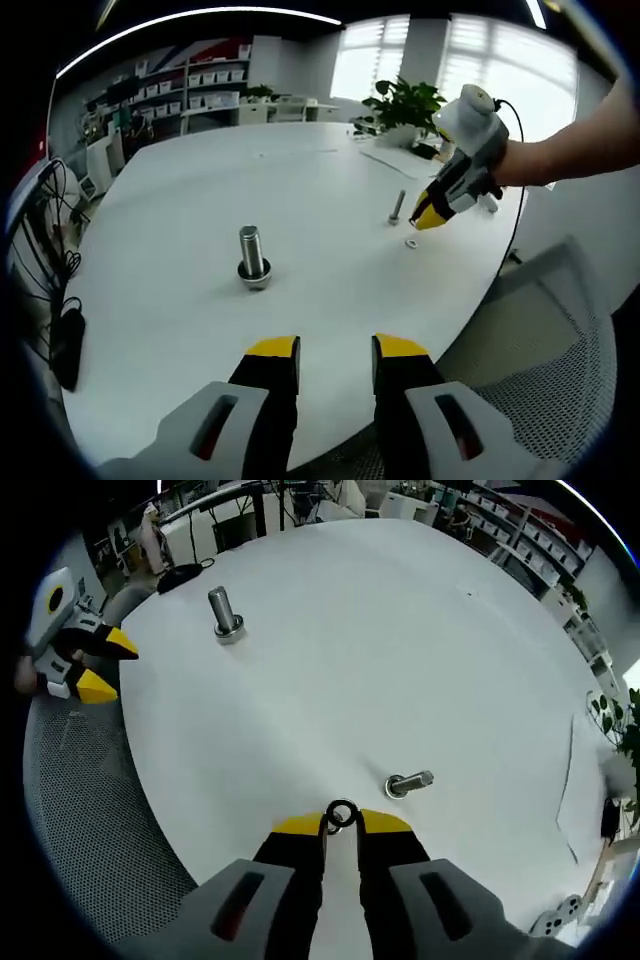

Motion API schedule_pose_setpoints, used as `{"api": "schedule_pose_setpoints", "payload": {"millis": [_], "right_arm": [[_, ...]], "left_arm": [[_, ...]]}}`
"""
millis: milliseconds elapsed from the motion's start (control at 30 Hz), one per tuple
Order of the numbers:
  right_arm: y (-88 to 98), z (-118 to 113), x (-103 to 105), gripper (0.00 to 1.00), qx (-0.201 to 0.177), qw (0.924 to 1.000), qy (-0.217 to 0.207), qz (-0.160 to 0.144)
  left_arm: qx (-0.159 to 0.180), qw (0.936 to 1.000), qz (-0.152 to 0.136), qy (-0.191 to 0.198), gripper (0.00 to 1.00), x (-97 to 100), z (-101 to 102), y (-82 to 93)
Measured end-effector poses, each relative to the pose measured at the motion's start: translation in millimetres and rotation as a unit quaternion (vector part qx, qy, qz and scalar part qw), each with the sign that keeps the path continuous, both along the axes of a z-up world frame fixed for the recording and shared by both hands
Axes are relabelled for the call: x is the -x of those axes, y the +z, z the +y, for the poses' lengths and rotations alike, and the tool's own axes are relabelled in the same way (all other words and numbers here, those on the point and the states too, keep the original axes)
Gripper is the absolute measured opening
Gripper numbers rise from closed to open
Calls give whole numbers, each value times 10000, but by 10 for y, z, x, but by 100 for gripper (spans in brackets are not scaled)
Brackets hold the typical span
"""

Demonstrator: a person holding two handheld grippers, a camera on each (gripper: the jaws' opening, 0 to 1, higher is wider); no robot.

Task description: Place the washer onto the threaded stud by aligning its center hole with the stud, sliding it down to the base, and recovering from edge contact or off-axis alignment until the washer reaches the visible bottom stop.

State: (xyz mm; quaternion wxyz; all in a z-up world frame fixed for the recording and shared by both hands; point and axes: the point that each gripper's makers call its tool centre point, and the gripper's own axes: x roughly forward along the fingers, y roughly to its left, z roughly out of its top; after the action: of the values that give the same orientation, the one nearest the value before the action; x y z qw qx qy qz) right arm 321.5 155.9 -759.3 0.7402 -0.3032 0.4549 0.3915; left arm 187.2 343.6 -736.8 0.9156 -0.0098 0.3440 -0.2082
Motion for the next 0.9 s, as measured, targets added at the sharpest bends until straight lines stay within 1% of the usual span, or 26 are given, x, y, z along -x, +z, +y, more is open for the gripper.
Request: {"api": "schedule_pose_setpoints", "payload": {"millis": [133,200,367,500,667,900], "right_arm": [[88,-55,-90,14,-57,9998,-137,-102],[125,-59,-96,14,-107,9997,-159,-128],[204,-86,-149,14,-56,9993,-1,-362],[243,-92,-204,14,-119,9991,-97,-405],[279,-72,-252,14,-161,9987,-108,-466],[289,-92,-342,14,-124,9987,-143,-467]], "left_arm": [[5,10000,-8,6,27,1,1,5],[12,10000,-4,11,27,3,0,6],[21,10000,-8,12,27,0,-1,4],[2,10000,13,1,27,5,-2,-4],[4,10000,22,-10,27,6,-5,-9],[-3,10000,19,-9,27,6,-6,-2]]}}
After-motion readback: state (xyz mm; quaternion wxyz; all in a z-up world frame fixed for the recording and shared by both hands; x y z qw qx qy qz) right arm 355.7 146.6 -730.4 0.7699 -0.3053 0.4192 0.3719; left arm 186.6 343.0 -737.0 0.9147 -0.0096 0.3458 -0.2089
